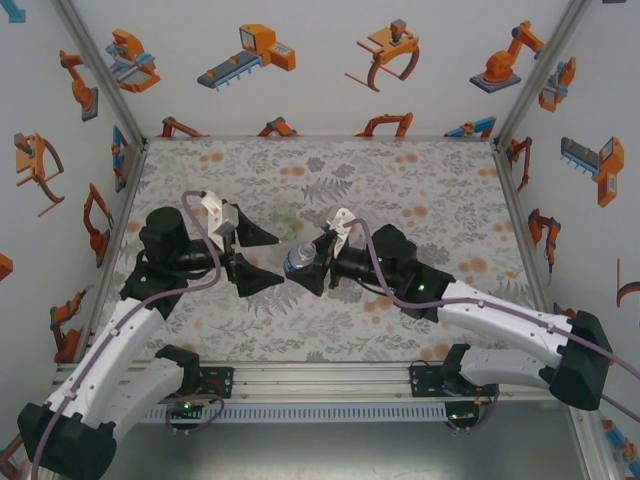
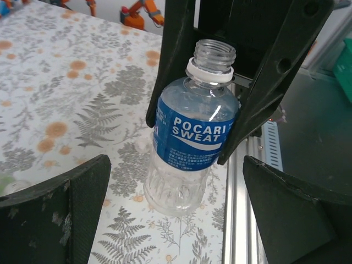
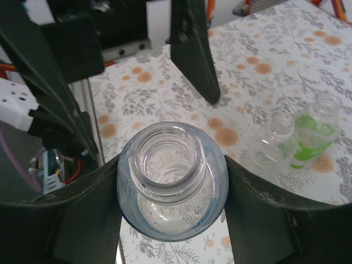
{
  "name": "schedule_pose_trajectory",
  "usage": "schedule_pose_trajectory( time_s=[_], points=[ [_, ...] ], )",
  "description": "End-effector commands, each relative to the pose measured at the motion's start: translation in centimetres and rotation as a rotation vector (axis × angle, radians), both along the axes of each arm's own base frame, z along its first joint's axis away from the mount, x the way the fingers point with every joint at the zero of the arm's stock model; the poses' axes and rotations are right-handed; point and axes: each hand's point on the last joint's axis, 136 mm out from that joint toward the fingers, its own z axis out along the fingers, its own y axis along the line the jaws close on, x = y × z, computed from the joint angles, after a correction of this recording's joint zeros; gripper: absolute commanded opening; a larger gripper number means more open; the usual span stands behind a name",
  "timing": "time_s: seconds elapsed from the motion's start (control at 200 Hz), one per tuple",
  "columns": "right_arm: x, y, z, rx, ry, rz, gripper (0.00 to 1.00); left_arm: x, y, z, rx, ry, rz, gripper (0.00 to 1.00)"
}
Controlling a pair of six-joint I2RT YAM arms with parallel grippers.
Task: Screw on the bottle caps
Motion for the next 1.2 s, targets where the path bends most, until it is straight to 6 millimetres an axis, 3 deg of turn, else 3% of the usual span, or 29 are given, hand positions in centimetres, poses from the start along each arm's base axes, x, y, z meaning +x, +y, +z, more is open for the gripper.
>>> schedule_pose_trajectory(
  time_s=[0.0, 0.16, 0.416, 0.696, 1.197],
  points=[
    [-1.8, -0.1, 4.0, 0.104, -0.041, 0.082, 0.41, -1.5, -0.7, 2.1, -0.021, -0.084, -0.076, 0.97],
    [-2.3, -0.8, 6.3, 0.167, -0.068, 0.086, 0.39, -3.0, -1.5, 2.4, -0.007, -0.087, -0.139, 0.97],
    [-2.7, -1.1, 9.2, 0.254, -0.074, 0.102, 0.36, -3.2, -2.1, 1.2, 0.051, -0.077, -0.129, 0.97],
    [-1.9, -0.6, 10.3, 0.295, -0.035, 0.079, 0.33, -3.5, -2.4, 0.5, 0.066, -0.071, -0.145, 1.0],
    [-1.3, -0.9, 10.0, 0.278, -0.033, 0.032, 0.31, -2.3, -3.6, 1.3, 0.049, -0.089, -0.124, 0.88]
  ],
)
